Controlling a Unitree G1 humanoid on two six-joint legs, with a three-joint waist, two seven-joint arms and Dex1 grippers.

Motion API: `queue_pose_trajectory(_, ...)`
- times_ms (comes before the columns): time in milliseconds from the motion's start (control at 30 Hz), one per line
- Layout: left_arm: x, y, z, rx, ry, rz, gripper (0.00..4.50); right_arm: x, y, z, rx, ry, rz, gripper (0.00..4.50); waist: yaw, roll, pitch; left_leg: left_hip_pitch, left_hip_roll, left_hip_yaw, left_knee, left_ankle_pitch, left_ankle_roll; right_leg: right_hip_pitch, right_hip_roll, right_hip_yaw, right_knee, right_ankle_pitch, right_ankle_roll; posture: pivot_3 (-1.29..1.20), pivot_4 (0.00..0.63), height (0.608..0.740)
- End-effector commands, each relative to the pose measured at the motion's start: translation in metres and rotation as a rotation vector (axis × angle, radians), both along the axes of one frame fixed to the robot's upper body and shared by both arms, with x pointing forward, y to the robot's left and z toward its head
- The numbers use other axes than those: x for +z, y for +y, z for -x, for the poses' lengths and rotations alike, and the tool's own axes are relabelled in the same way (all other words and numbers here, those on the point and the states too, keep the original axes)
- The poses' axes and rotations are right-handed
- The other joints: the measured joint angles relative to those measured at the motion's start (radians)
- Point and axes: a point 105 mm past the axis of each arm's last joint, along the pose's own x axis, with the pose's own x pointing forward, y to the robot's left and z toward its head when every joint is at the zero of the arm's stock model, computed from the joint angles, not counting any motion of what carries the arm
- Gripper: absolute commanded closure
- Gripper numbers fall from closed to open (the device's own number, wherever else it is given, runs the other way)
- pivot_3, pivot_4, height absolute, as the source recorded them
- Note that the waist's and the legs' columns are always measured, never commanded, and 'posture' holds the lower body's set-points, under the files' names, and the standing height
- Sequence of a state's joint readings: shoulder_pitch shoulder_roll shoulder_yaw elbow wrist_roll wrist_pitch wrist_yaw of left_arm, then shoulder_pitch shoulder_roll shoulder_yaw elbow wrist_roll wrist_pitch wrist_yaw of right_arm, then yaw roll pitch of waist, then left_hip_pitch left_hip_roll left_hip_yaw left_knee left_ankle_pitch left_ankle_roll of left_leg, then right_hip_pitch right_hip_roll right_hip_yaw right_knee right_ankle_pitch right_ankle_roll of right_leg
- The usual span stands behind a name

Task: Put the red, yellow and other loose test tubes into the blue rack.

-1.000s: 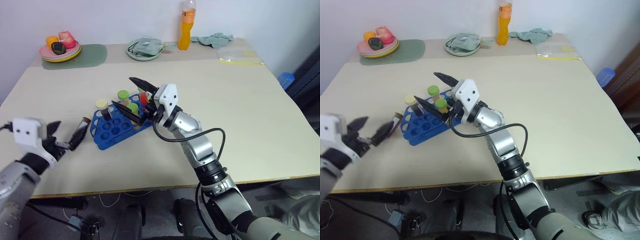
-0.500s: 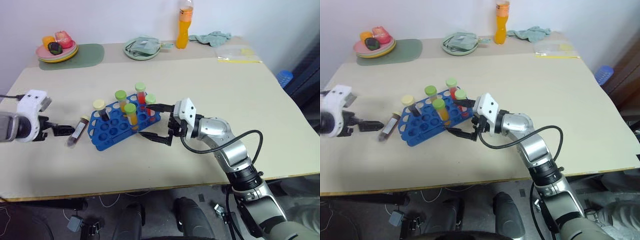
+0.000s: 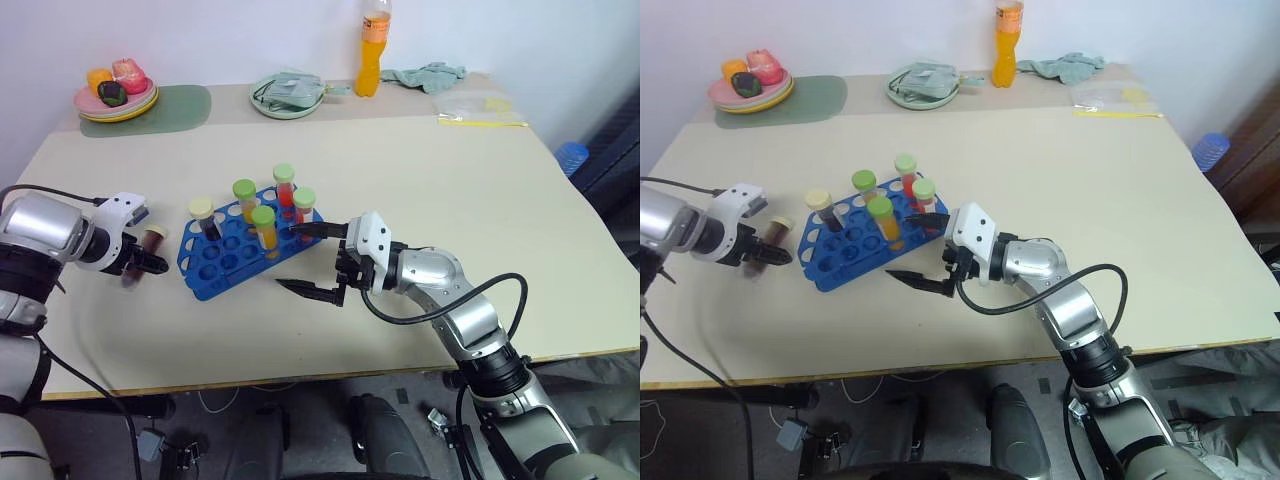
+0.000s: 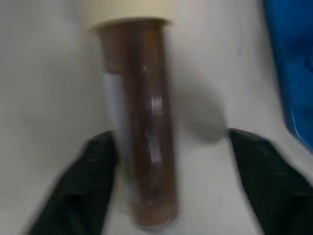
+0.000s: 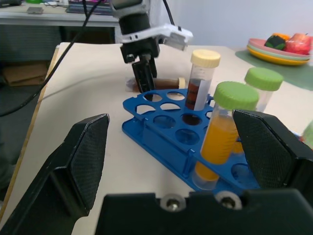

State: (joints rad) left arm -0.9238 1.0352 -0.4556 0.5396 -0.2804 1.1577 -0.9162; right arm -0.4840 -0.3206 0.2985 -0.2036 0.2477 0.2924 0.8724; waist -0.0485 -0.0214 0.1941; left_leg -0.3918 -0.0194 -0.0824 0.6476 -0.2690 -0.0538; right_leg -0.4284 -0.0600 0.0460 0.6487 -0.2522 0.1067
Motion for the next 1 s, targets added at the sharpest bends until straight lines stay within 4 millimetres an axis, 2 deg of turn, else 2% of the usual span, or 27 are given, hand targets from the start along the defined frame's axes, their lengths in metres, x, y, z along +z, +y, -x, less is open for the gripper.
queue_pose_trajectory(33, 0.011, 0.014, 0.002, 0.010, -0.018, -0.043, 2.92, 0.009, 0.002, 0.006, 0.015, -0.031, -0.023, 0.00, -0.001, 0.000, 0.000, 0.000, 0.000, 0.000, 0.000, 0.000, 0.000, 0.000, 0.000, 0.000, 0.000, 0.000, 0.000, 0.00, 0.150, 0.740)
queue_pose_trajectory(67, 0.012, 0.017, 0.004, 0.016, -0.018, -0.048, 3.45, 0.009, 0.002, 0.007, 0.014, -0.030, -0.023, 0.00, 0.000, 0.000, 0.000, 0.000, 0.000, 0.000, 0.000, 0.000, 0.000, 0.000, 0.000, 0.000, 0.000, 0.000, 0.000, 0.00, 0.150, 0.740)
queue_pose_trajectory(100, 0.014, 0.024, 0.007, 0.038, -0.021, -0.056, 3.71, 0.009, 0.002, 0.007, 0.013, -0.030, -0.023, 0.00, 0.001, 0.000, 0.000, 0.000, 0.000, 0.000, 0.000, 0.000, 0.000, 0.000, 0.000, 0.000, 0.000, 0.000, 0.000, 0.00, 0.150, 0.740)
queue_pose_trajectory(200, 0.030, 0.045, 0.008, 0.084, -0.132, -0.095, 3.73, 0.009, 0.000, 0.007, 0.004, -0.030, -0.021, 0.00, -0.001, 0.000, 0.000, 0.000, 0.000, 0.000, 0.000, 0.000, 0.000, 0.000, 0.000, 0.000, 0.000, 0.000, 0.000, 0.00, 0.150, 0.740)
queue_pose_trajectory(300, 0.074, 0.055, -0.005, 0.080, -0.487, -0.092, 3.73, 0.006, -0.003, 0.006, -0.012, -0.020, -0.020, 0.00, 0.004, -0.001, 0.000, 0.000, 0.001, -0.001, 0.000, 0.000, 0.000, -0.001, -0.001, 0.000, 0.001, 0.000, 0.000, 0.00, 0.150, 0.740)
queue_pose_trajectory(333, 0.089, 0.054, -0.005, 0.085, -0.598, -0.062, 3.73, 0.005, -0.005, 0.006, -0.019, -0.014, -0.020, 0.00, 0.006, -0.001, 0.000, 0.000, 0.001, -0.002, 0.000, 0.000, 0.000, -0.001, -0.002, 0.000, 0.001, 0.000, 0.000, 0.00, 0.150, 0.740)
queue_pose_trajectory(367, 0.112, 0.047, -0.002, 0.079, -0.771, 0.001, 3.73, 0.001, -0.008, 0.004, -0.037, 0.003, -0.021, 0.00, 0.007, -0.002, 0.000, -0.001, 0.000, -0.002, 0.000, 0.000, 0.000, -0.001, -0.002, -0.001, 0.000, 0.000, 0.000, 0.00, 0.150, 0.740)
queue_pose_trajectory(400, 0.134, 0.042, 0.009, 0.088, -0.946, 0.053, 3.73, -0.004, -0.012, 0.001, -0.059, 0.025, -0.021, 0.00, 0.010, -0.002, 0.000, -0.001, 0.000, -0.002, 0.001, 0.000, 0.000, -0.001, -0.003, -0.001, -0.001, 0.000, 0.000, 0.00, 0.150, 0.740)
queue_pose_trajectory(433, 0.147, 0.036, 0.028, 0.090, -1.096, 0.098, 3.73, -0.009, -0.015, -0.003, -0.085, 0.049, -0.019, 0.00, 0.015, -0.002, 0.000, -0.001, 0.001, -0.003, 0.000, 0.000, 0.000, 0.000, -0.006, 0.000, -0.001, 0.000, 0.000, 0.00, 0.150, 0.740)
queue_pose_trajectory(467, 0.147, 0.023, 0.050, 0.048, -1.191, 0.137, 3.73, -0.017, -0.020, -0.009, -0.127, 0.070, -0.008, 0.00, 0.014, -0.002, 0.000, -0.002, 0.001, -0.003, 0.001, 0.000, 0.000, 0.000, -0.007, -0.001, -0.002, 0.000, 0.001, 0.00, 0.150, 0.740)
queue_pose_trajectory(533, 0.129, -0.005, 0.080, -0.014, -1.241, 0.160, 3.73, -0.029, -0.026, -0.019, -0.186, 0.073, 0.025, 0.00, 0.006, -0.002, -0.002, -0.001, 0.000, 0.001, 0.001, -0.001, 0.001, 0.000, -0.012, 0.001, -0.003, 0.001, 0.001, 0.00, 0.150, 0.740)
queue_pose_trajectory(667, 0.097, -0.081, 0.109, -0.122, -1.262, 0.186, 3.73, -0.042, -0.031, -0.026, -0.225, 0.102, 0.036, 0.00, 0.014, -0.004, -0.002, 0.000, -0.002, 0.004, 0.001, -0.002, 0.002, 0.000, -0.015, 0.000, -0.002, 0.001, 0.002, 0.00, 0.150, 0.740)
queue_pose_trajectory(700, 0.089, -0.097, 0.112, -0.135, -1.257, 0.167, 3.73, -0.043, -0.031, -0.026, -0.220, 0.104, 0.036, 0.00, 0.023, -0.004, -0.002, 0.001, -0.002, 0.003, 0.001, -0.002, 0.002, 0.001, -0.014, -0.002, -0.001, 0.001, 0.002, 0.00, 0.150, 0.740)
queue_pose_trajectory(767, 0.077, -0.116, 0.112, -0.120, -1.280, 0.131, 3.73, -0.043, -0.028, -0.026, -0.201, 0.098, 0.036, 0.00, 0.035, -0.004, -0.002, 0.002, -0.003, 0.003, 0.002, -0.001, 0.001, 0.004, -0.011, -0.003, -0.002, 0.001, 0.002, 0.00, 0.150, 0.740)
queue_pose_trajectory(900, 0.065, -0.138, 0.104, 0.003, -1.393, 0.172, 3.73, -0.037, -0.021, -0.017, -0.118, 0.092, 0.030, 0.00, 0.034, -0.003, -0.003, 0.008, -0.002, 0.004, 0.002, 0.000, 0.000, 0.011, -0.006, -0.001, -0.004, 0.001, 0.000, 0.00, 0.150, 0.740)
queue_pose_trajectory(1000, 0.057, -0.143, 0.097, 0.033, -1.447, 0.135, 3.73, -0.036, -0.017, -0.005, -0.032, 0.102, 0.042, 0.00, 0.031, -0.003, -0.003, 0.011, -0.001, 0.004, 0.001, -0.001, 0.001, 0.013, -0.005, -0.002, -0.005, 0.001, 0.000, 0.00, 0.150, 0.740)
